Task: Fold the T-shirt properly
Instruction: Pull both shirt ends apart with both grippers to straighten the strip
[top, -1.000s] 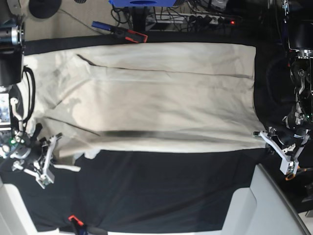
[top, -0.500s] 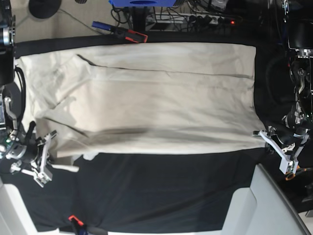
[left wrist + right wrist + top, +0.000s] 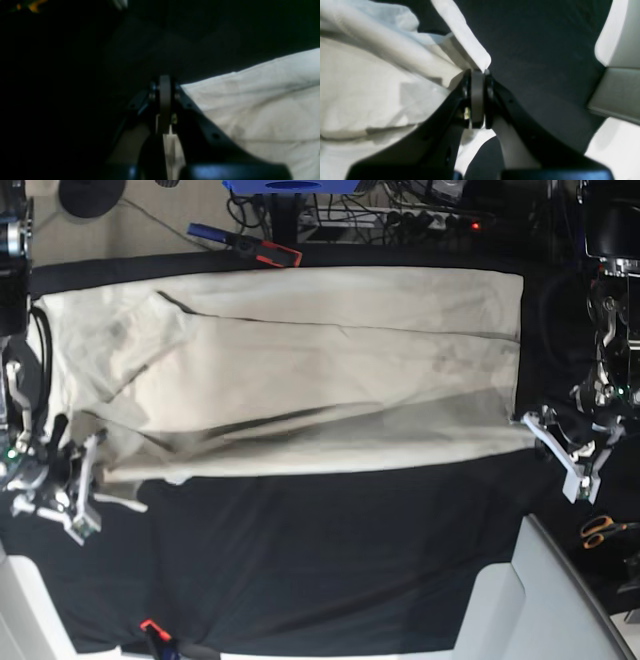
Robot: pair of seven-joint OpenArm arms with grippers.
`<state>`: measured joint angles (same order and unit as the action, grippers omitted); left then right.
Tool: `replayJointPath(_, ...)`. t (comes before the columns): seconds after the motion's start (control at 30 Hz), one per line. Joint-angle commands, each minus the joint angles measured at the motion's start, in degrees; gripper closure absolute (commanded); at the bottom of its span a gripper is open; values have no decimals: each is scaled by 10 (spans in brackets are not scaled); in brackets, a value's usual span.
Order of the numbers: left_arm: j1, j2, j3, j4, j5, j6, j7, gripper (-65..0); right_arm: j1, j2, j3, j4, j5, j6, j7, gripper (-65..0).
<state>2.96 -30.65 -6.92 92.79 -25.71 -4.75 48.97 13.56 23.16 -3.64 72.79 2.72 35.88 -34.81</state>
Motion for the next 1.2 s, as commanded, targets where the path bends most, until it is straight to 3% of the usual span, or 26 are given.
replayJointPath(0.0,0,-11,-4,10,2,1,-9,0,9,8,5,10,2,-3,7,0)
replayJointPath(0.33,74,-13,1,41,4,1,-9,0,-40,8,7,10,3,-3,-12,0)
replayJointPath(0.57,116,-13,1,50,6,1,-9,0,-67,-5,68,10,4,-2,-33,0)
replayJointPath(0.87,128,-37,0,47,6,1,-9,0,-94,-31,68,8,3,-2,-33,0)
replayJointPath(1.17,147,-37,2,47,6,1,-10,0,-111,-31,68,9,2,-5,-33,0)
